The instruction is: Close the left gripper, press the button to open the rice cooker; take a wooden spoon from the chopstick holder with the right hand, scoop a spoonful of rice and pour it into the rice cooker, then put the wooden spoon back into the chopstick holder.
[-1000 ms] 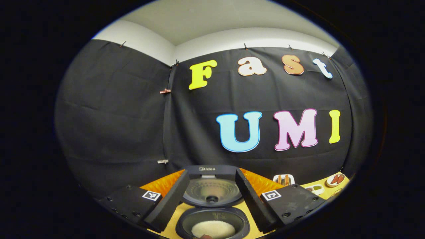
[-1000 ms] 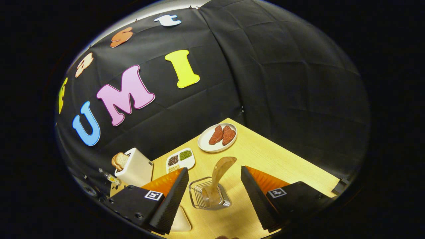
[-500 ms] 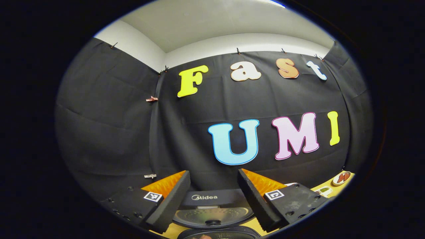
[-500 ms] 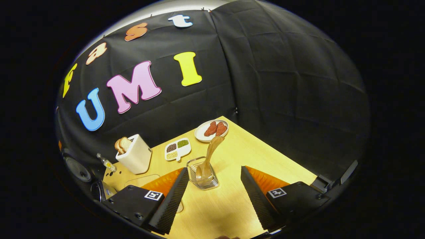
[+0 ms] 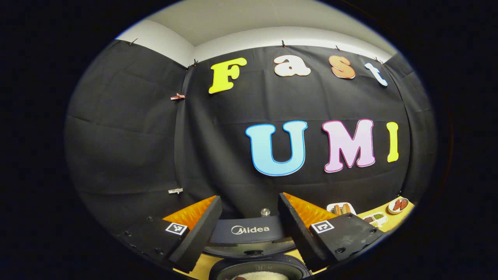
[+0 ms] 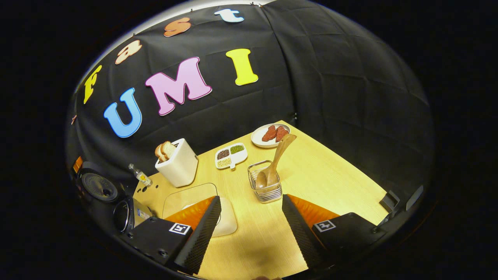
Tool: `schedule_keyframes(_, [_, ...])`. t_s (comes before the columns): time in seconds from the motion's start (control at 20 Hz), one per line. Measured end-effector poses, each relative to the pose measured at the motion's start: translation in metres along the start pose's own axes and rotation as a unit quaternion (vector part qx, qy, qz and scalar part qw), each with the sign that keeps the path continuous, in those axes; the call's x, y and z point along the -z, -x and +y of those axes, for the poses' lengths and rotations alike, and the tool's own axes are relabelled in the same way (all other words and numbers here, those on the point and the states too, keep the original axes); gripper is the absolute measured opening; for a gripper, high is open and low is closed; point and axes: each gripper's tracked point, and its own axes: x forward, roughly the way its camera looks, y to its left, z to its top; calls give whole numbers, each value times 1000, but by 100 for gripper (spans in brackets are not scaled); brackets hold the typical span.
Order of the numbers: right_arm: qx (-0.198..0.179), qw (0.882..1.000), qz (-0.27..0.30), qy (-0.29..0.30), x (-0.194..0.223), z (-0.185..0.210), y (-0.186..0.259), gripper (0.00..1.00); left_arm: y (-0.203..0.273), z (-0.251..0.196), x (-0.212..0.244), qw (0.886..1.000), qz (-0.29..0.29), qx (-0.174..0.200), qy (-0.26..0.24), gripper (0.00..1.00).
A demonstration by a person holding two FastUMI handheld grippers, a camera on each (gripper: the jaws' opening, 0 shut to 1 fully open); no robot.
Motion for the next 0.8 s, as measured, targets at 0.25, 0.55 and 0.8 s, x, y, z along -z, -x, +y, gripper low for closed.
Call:
schedule_keyframes(0.25, [-21, 1000, 5, 22, 4, 15, -5, 99, 51, -8, 30, 995, 93, 2, 29, 100])
schedule_keyframes(0.55, [-46, 998, 22, 36, 17, 27, -6, 99, 105, -16, 79, 983, 175, 7, 49, 100])
schedule_keyframes(0.8, [-53, 997, 35, 52, 29, 26, -2, 99, 129, -29, 146, 977, 211, 23, 38, 100])
